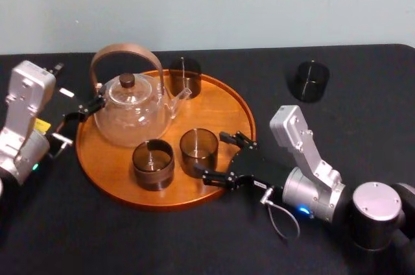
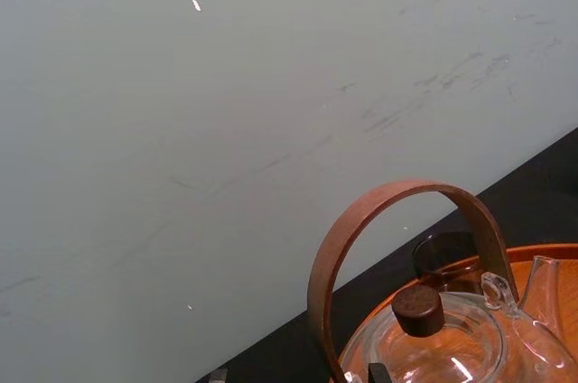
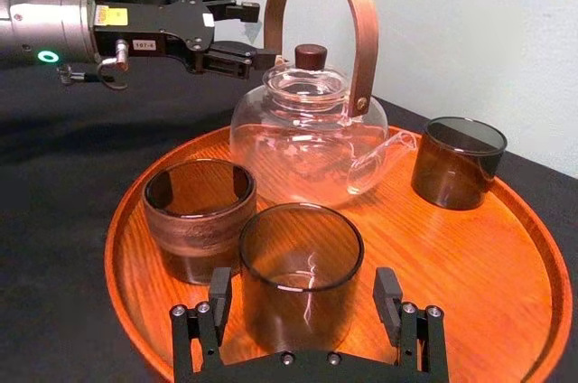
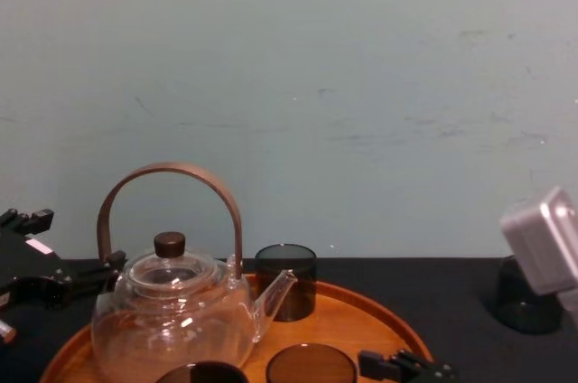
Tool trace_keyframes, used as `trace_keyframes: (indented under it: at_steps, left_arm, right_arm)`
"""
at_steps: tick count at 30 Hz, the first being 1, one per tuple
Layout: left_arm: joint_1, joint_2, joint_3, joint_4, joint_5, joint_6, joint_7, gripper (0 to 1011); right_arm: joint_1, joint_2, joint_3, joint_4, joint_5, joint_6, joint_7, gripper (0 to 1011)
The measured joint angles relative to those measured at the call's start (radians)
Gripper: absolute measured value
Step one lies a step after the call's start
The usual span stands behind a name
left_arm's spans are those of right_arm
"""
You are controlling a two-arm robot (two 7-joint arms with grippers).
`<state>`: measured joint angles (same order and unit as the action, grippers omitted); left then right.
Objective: Pick up the glass from the table and place it on the tray.
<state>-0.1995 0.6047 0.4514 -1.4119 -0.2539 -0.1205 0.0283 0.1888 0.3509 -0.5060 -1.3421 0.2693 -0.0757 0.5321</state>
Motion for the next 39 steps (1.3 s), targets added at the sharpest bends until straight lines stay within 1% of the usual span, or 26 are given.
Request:
trace_keyframes:
  at_steps: [9,12,15,16,21,22,23,25,28,29,32,34,37,39]
  left_arm:
    - [0.0,0.0,0.0,0.0,0.0,0.0,0.0,1010]
    - [0.0,0.0,0.0,0.0,0.0,0.0,0.0,1010]
    - [0.0,0.0,0.0,0.0,0.0,0.0,0.0,1010]
    - [0.0,0.0,0.0,0.0,0.0,0.0,0.0,1010]
    - [0.0,0.0,0.0,0.0,0.0,0.0,0.0,1009]
    - [0.0,0.0,0.0,0.0,0.0,0.0,0.0,1009]
    - [0.0,0.0,0.0,0.0,0.0,0.0,0.0,1010]
    - [0.0,0.0,0.0,0.0,0.0,0.0,0.0,1009]
    - [0.0,0.0,0.0,0.0,0.0,0.0,0.0,1009]
    - [0.0,0.0,0.0,0.0,0.0,0.0,0.0,1009]
    - [0.0,0.0,0.0,0.0,0.0,0.0,0.0,1009]
    - [0.0,0.0,0.0,0.0,0.0,0.0,0.0,1009]
    - [0.0,0.0,0.0,0.0,0.0,0.0,0.0,1010]
    - [0.0,0.0,0.0,0.0,0.0,0.0,0.0,1009]
  right_arm:
    - [-0.05,0.044,0.016,-0.068,0.019,0.004,0.0,1002]
    - [-0.061,0.054,0.021,-0.083,0.024,0.004,-0.001,1002]
    - [-0.084,0.072,0.04,-0.11,0.036,0.004,-0.011,1003]
    - [-0.084,0.072,0.04,-0.11,0.036,0.004,-0.011,1002]
    - [-0.12,0.102,0.091,-0.139,0.049,0.007,-0.052,1002]
    - [-0.12,0.102,0.091,-0.139,0.049,0.007,-0.052,1002]
    - [-0.128,0.108,0.106,-0.143,0.05,0.007,-0.063,1002]
    - [-0.134,0.114,0.121,-0.146,0.05,0.006,-0.075,1002]
    - [-0.148,0.124,0.161,-0.147,0.055,0.005,-0.099,1002]
    - [-0.148,0.124,0.161,-0.147,0.055,0.005,-0.099,1002]
    - [-0.155,0.127,0.195,-0.144,0.057,0.002,-0.116,1002]
    - [-0.156,0.127,0.207,-0.141,0.057,0.001,-0.123,1002]
    - [-0.158,0.126,0.239,-0.131,0.056,-0.003,-0.142,1002]
    - [-0.158,0.125,0.25,-0.126,0.055,-0.004,-0.148,1002]
